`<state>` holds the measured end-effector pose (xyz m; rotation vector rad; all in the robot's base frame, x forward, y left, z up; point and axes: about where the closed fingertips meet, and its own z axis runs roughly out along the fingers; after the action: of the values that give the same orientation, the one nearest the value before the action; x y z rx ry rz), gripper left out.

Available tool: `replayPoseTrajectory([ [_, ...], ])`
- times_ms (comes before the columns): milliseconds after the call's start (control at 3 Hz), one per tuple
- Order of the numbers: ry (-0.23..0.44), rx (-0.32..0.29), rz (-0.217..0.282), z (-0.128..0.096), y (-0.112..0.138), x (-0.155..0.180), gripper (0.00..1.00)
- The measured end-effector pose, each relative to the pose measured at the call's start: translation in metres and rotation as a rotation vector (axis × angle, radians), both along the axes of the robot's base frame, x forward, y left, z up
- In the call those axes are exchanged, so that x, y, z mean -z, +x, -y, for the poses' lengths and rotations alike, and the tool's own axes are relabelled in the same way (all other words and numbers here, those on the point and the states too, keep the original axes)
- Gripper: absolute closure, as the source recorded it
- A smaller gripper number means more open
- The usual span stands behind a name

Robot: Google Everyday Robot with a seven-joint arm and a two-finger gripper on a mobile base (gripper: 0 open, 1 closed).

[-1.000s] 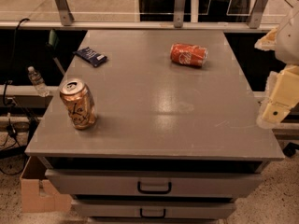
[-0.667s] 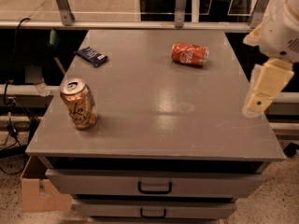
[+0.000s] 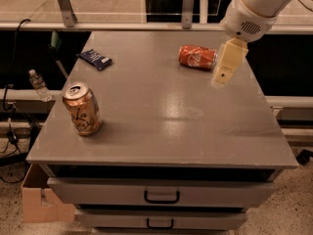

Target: Place coke can upright

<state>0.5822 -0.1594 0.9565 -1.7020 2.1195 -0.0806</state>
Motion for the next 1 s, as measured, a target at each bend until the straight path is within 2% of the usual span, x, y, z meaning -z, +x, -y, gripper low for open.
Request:
replayPoseTrajectory([
  [333, 0.002, 0.0, 0.0, 0.0, 0.0, 0.0, 0.0],
  [667, 0.038, 0.022, 0.011, -0.009, 0.025, 0.001, 0.0],
  [1000, 0.085, 0.077, 0.011, -0.016, 0.072, 0.011, 0.0],
])
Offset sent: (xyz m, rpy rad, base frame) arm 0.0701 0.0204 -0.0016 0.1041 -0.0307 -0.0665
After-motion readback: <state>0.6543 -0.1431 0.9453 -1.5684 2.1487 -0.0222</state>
